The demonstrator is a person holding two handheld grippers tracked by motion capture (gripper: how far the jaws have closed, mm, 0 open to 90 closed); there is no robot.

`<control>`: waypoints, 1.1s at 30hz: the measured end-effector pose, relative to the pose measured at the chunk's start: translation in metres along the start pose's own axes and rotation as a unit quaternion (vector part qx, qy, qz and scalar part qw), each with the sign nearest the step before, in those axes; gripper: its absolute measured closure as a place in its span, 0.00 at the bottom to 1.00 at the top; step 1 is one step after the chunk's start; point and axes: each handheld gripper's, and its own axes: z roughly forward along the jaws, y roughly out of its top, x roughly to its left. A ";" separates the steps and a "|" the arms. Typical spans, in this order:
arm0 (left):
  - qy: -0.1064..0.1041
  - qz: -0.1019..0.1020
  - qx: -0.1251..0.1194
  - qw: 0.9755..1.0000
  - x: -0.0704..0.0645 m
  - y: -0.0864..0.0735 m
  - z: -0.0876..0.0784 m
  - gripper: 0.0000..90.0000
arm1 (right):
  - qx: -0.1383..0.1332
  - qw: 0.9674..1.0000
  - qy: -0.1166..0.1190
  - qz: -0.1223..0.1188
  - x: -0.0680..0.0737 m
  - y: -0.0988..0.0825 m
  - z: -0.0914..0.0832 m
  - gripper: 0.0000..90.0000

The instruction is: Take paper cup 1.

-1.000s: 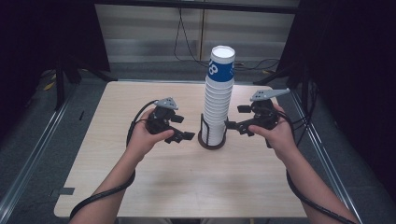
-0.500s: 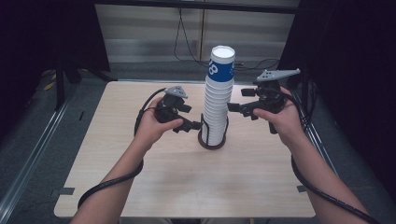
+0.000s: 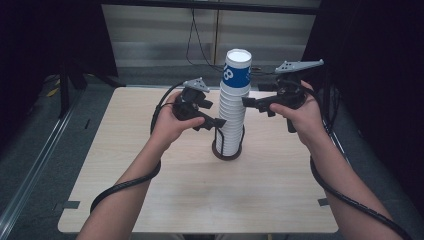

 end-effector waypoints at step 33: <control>0.014 0.006 -0.020 1.000 0.007 0.038 0.007 0.17 | 0.004 1.000 -0.016 -0.004 0.010 0.026 0.038 0.13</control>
